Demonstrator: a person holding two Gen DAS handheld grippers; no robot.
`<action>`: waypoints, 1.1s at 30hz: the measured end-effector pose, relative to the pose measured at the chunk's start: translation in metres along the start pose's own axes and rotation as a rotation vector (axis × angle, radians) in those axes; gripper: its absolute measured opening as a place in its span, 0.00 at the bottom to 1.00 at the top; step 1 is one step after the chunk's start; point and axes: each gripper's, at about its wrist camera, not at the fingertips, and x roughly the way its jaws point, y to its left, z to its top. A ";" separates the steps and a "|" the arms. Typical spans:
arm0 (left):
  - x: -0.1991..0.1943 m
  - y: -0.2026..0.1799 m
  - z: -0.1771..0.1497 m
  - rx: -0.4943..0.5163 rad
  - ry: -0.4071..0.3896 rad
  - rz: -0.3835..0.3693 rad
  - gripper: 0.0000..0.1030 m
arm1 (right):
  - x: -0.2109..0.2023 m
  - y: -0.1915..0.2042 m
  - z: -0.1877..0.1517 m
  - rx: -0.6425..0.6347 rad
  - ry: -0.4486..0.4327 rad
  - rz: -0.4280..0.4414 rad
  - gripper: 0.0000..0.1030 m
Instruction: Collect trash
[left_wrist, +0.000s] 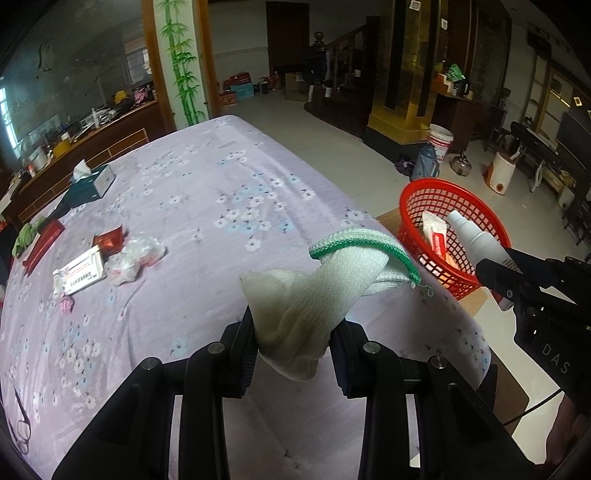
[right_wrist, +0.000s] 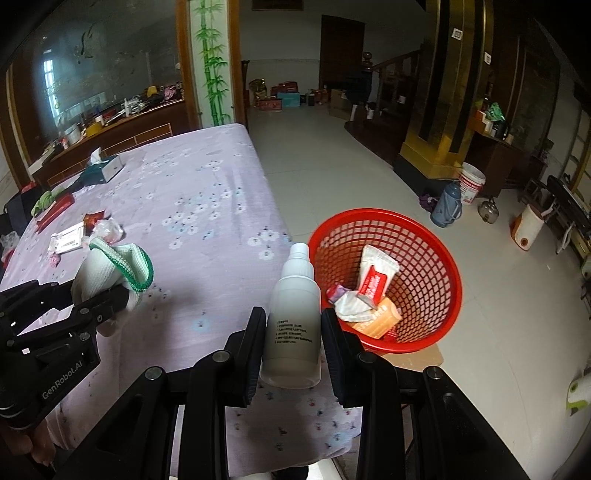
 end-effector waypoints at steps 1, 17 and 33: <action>0.001 -0.003 0.001 0.004 -0.001 -0.003 0.32 | 0.000 -0.002 0.000 0.003 0.000 -0.003 0.32; 0.020 -0.058 0.048 0.088 0.009 -0.181 0.32 | -0.002 -0.100 0.023 0.231 -0.021 -0.033 0.32; 0.081 -0.135 0.104 0.116 0.102 -0.367 0.52 | 0.047 -0.180 0.053 0.415 0.060 0.120 0.33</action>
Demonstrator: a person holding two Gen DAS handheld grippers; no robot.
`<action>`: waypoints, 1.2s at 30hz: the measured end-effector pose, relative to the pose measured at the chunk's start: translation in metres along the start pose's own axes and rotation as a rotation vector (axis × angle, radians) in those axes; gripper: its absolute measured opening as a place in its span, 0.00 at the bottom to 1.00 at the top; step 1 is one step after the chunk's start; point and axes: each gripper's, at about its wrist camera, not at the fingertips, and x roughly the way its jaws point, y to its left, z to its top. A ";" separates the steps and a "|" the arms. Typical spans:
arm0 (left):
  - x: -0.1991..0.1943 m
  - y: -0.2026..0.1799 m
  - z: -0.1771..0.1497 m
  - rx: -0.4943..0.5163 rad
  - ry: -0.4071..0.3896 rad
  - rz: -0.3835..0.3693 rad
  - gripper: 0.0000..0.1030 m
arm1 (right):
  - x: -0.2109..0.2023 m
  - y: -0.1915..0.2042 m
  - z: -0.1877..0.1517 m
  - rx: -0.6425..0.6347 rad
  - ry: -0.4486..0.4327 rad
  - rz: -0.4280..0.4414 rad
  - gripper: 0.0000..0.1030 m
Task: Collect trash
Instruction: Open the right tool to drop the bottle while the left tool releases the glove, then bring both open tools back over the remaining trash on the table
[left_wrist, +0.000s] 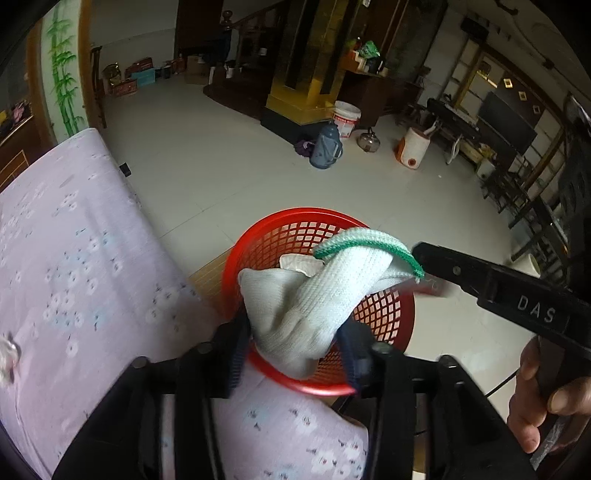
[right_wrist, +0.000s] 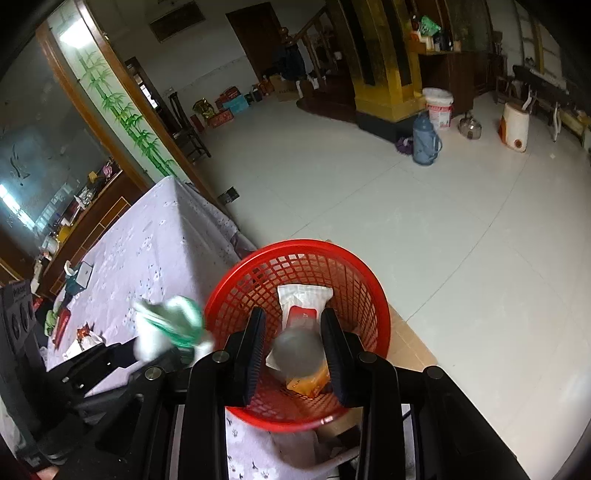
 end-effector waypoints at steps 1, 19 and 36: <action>0.001 0.000 0.002 -0.008 -0.006 0.000 0.54 | 0.001 -0.001 0.002 0.008 0.001 -0.005 0.33; -0.080 0.063 -0.060 -0.136 -0.098 0.161 0.56 | 0.003 0.092 -0.030 -0.149 0.078 0.109 0.33; -0.209 0.247 -0.190 -0.550 -0.155 0.411 0.56 | 0.047 0.282 -0.103 -0.370 0.270 0.300 0.37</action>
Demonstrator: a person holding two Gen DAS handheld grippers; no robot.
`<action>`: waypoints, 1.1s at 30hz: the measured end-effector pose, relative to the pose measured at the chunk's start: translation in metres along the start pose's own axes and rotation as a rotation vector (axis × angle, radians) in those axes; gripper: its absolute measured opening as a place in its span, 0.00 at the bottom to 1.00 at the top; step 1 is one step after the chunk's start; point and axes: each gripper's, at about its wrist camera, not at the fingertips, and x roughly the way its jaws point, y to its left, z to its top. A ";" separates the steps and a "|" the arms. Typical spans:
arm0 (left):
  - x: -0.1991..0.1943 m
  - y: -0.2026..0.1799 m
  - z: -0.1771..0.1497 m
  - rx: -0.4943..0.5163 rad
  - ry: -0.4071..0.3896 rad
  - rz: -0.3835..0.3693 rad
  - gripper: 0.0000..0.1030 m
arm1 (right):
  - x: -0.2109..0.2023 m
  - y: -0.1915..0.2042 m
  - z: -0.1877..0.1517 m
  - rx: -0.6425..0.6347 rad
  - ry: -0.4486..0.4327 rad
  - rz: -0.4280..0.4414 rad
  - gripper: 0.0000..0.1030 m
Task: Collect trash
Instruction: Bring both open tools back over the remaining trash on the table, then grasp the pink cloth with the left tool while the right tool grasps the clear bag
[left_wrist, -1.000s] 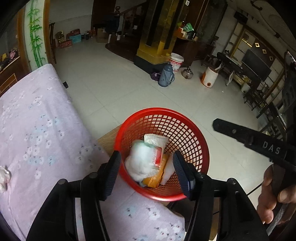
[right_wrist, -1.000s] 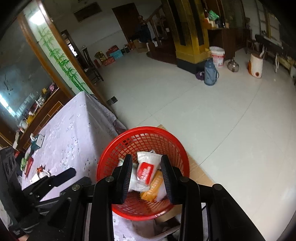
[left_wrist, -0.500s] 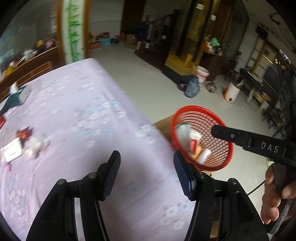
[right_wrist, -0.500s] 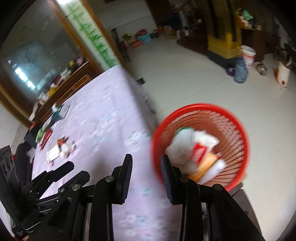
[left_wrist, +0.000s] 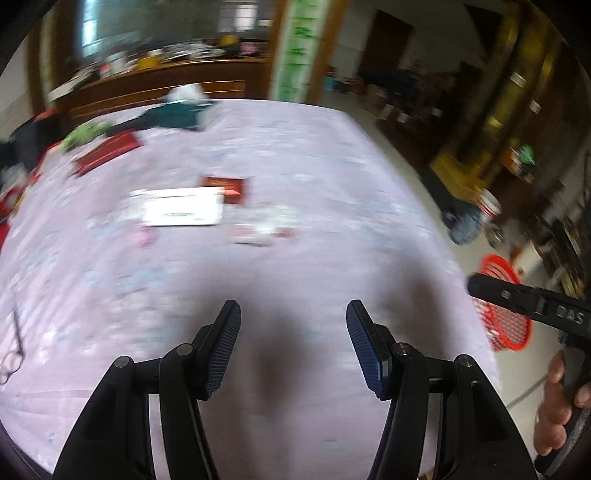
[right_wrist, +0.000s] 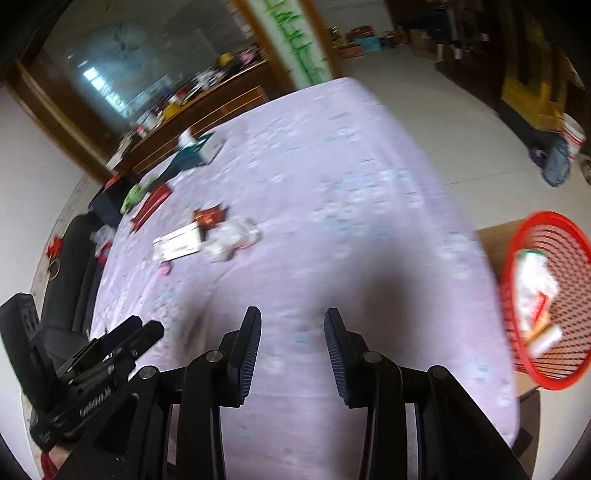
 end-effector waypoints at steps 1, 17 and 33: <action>0.001 0.016 0.002 -0.018 0.000 0.014 0.56 | 0.007 0.008 0.002 -0.007 0.009 0.003 0.37; 0.105 0.160 0.060 -0.183 0.106 0.058 0.41 | 0.058 0.064 0.012 -0.014 0.064 -0.036 0.37; 0.110 0.162 0.053 -0.082 0.071 0.073 0.21 | 0.146 0.089 0.058 0.114 0.090 -0.005 0.47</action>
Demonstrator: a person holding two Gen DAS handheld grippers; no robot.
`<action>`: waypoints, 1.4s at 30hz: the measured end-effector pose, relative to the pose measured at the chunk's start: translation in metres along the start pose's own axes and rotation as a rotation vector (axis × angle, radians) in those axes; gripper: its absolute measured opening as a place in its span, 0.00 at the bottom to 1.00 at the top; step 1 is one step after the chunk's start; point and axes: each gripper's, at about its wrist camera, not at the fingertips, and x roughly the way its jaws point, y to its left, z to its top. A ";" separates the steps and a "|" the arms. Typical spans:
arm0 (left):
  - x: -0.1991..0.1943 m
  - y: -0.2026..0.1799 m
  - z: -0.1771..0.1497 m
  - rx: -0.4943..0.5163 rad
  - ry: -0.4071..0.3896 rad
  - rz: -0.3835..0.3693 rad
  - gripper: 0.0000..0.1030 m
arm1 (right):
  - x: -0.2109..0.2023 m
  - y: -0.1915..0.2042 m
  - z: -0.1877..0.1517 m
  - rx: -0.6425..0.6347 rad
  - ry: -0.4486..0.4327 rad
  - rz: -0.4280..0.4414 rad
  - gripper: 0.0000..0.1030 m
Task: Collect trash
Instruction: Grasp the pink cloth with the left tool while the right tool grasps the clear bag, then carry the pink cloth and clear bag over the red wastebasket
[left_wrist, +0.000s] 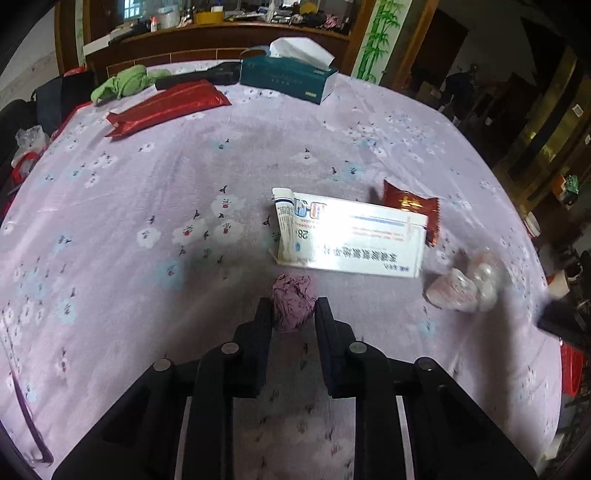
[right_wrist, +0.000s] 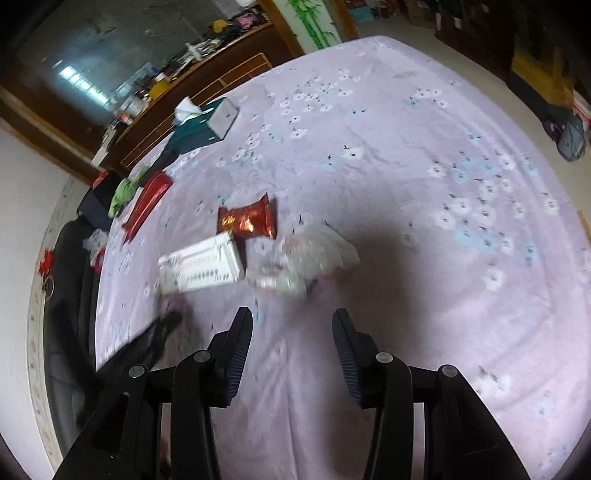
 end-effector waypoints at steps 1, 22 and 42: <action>-0.004 -0.001 -0.002 0.011 -0.002 0.000 0.21 | 0.005 0.000 0.003 0.012 0.000 -0.001 0.47; -0.050 -0.025 -0.039 0.069 -0.052 0.009 0.21 | 0.014 0.004 -0.009 -0.083 -0.035 -0.114 0.27; -0.077 -0.124 -0.084 0.265 -0.066 0.002 0.21 | -0.085 -0.057 -0.101 -0.158 -0.137 -0.178 0.27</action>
